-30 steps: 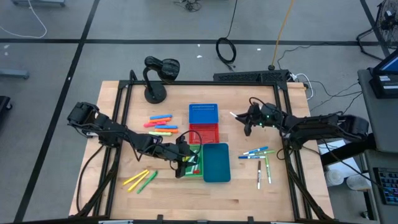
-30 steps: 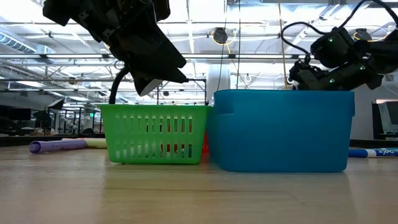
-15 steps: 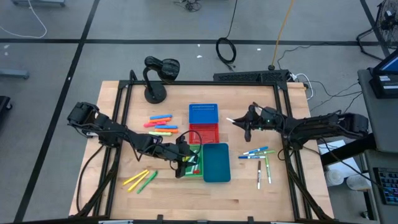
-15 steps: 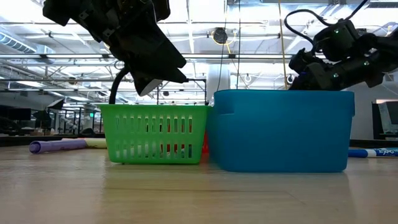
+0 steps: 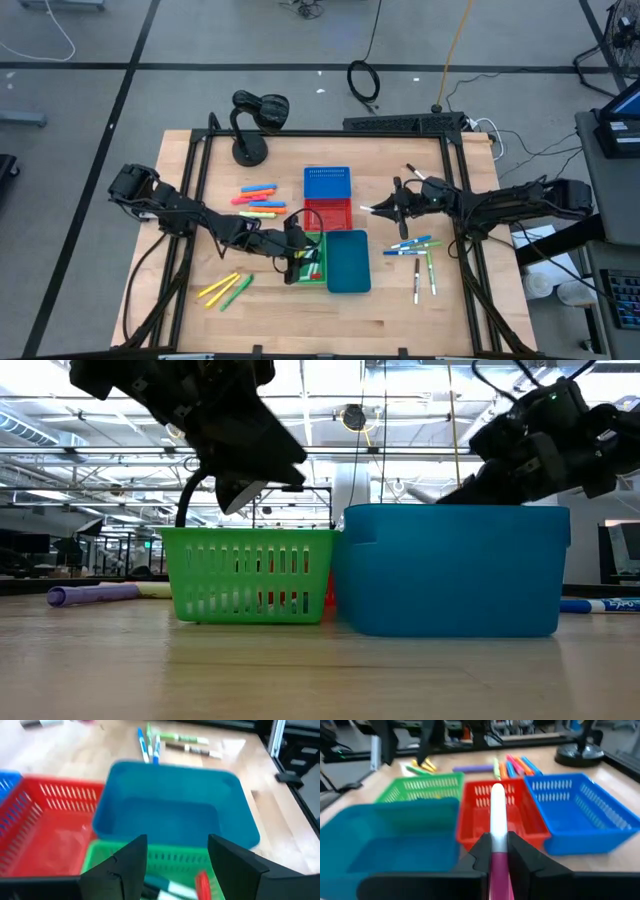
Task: Pick & Place Markers
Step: Put the small pink highlighter pen into the green bin
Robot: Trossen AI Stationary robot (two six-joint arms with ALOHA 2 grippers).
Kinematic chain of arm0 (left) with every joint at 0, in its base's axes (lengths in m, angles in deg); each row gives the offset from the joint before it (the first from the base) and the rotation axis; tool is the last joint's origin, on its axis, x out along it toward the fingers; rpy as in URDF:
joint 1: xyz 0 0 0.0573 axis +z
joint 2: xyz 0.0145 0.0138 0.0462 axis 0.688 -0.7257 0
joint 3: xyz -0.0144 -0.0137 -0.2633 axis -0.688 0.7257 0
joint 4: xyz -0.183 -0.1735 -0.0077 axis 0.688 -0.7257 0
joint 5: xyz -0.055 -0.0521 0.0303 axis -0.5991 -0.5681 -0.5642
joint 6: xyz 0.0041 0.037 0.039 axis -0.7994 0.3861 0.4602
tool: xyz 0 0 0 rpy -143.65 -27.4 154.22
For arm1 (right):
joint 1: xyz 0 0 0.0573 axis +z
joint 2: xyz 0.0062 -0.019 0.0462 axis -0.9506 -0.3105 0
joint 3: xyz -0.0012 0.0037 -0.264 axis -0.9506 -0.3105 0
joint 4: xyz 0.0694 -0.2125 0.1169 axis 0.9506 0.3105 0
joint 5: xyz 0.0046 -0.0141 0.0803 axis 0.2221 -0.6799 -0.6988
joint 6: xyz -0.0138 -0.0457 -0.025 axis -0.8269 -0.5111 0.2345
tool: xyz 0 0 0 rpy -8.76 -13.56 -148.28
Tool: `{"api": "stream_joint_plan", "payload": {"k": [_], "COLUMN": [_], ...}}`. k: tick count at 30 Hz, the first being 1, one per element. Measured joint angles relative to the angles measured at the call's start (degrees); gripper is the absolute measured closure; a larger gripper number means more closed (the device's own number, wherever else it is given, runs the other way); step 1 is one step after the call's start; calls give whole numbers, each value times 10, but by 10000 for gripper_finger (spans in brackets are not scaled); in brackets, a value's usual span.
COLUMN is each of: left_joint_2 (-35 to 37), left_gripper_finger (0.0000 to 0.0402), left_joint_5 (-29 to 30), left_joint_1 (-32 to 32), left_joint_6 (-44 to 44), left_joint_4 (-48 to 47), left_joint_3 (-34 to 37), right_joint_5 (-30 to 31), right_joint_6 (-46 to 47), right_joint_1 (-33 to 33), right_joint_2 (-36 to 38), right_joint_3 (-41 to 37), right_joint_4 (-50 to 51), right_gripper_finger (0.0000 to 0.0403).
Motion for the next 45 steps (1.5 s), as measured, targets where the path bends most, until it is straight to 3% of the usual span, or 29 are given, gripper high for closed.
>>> {"api": "stream_joint_plan", "payload": {"k": [7, 12, 20, 25, 33, 45], "left_joint_2": [0, -1, -1, -2, -2, -2], "left_gripper_finger": [188, 188, 188, 188, 188, 188], "left_joint_5": [76, 78, 76, 13, -9, -10], "left_joint_1": [4, 19, 37, 41, 29, 29], "left_joint_6": [48, 71, 84, 117, 173, 175], "left_joint_4": [95, 158, 240, 303, 310, 297], "left_joint_3": [0, 0, 0, 0, 0, 0], "right_joint_5": [-1, 2, 5, 49, 54, 54], "right_joint_6": [11, 14, -17, -48, -50, -80], "right_joint_1": [47, 85, 155, 180, 199, 226], "right_joint_2": [0, 0, -26, -68, -129, -221], "right_joint_3": [0, 4, 67, 92, 143, 224], "right_joint_4": [-73, -147, -140, -140, -150, -203], "right_gripper_finger": [377, 377, 377, 377, 377, 377]}}
